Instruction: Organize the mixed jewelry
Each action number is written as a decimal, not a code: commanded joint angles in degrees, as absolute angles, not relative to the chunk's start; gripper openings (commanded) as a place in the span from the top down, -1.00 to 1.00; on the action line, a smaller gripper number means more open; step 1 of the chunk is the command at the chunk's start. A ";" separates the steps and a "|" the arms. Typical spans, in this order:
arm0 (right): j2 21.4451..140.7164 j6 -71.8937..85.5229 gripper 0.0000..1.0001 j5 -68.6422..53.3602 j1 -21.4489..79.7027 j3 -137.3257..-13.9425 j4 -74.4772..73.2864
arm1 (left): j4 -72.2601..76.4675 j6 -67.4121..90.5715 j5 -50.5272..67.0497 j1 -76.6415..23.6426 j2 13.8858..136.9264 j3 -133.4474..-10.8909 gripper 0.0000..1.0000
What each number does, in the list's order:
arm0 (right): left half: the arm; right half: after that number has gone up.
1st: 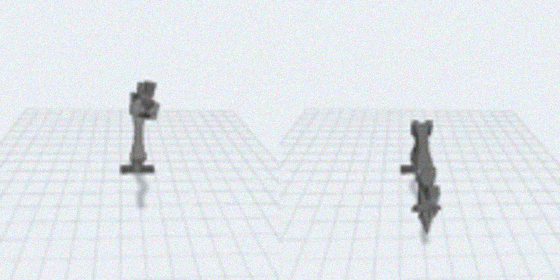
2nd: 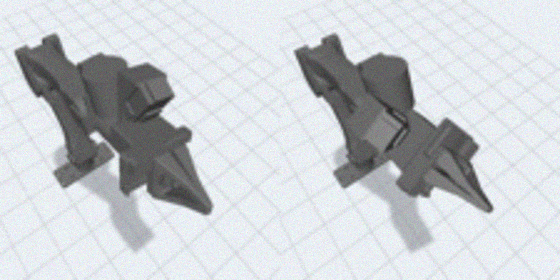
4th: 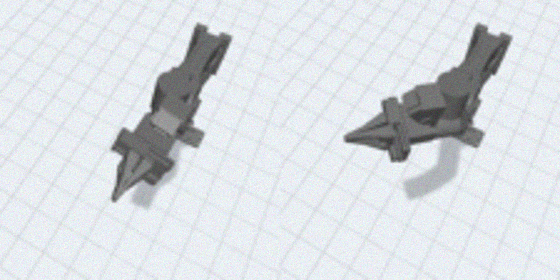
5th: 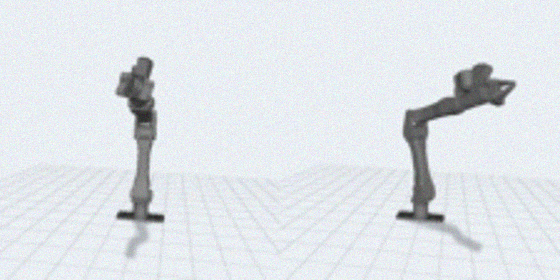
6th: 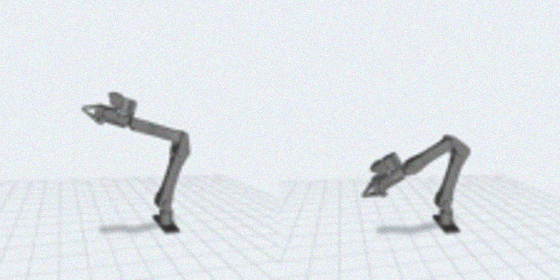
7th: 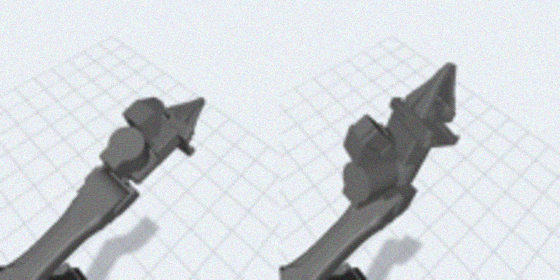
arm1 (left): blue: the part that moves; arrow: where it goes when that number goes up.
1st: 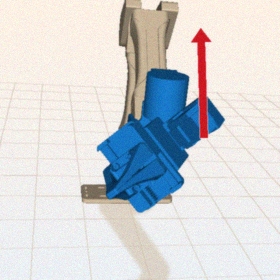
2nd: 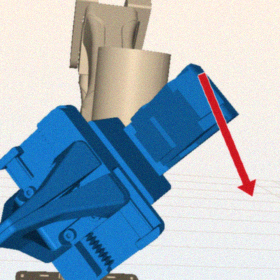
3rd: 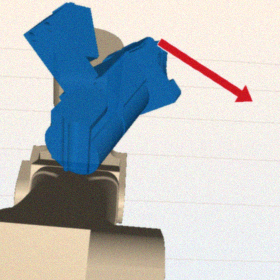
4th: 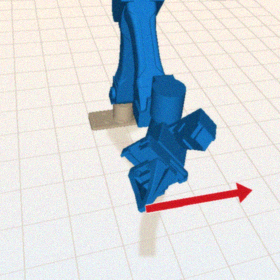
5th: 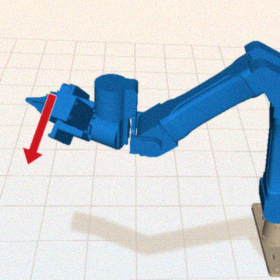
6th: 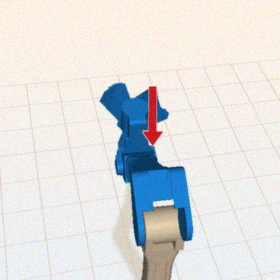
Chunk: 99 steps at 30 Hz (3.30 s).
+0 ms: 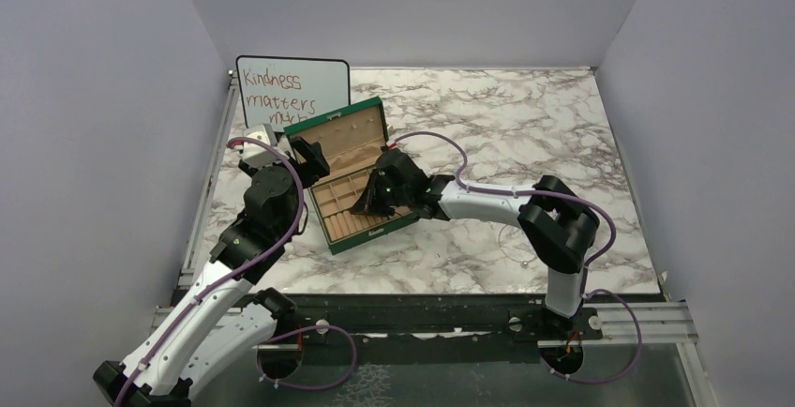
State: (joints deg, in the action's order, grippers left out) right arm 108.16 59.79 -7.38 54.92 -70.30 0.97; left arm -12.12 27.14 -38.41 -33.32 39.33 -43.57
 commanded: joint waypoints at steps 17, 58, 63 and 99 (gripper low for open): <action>110.03 60.94 0.99 -11.39 54.23 -68.81 3.50 | -11.50 27.33 -38.55 -33.22 39.20 -43.15 -0.60; 106.32 57.20 0.66 -4.00 53.25 -67.72 0.09 | -11.34 27.51 -38.10 -33.22 39.59 -43.15 -0.60; 104.55 56.63 0.45 -4.04 53.20 -68.29 -1.95 | -11.34 27.51 -38.14 -33.15 39.52 -43.15 -0.60; 109.45 27.71 0.25 1.79 42.84 -77.74 -18.86 | -30.89 53.74 -22.90 -33.09 40.53 -29.78 -0.93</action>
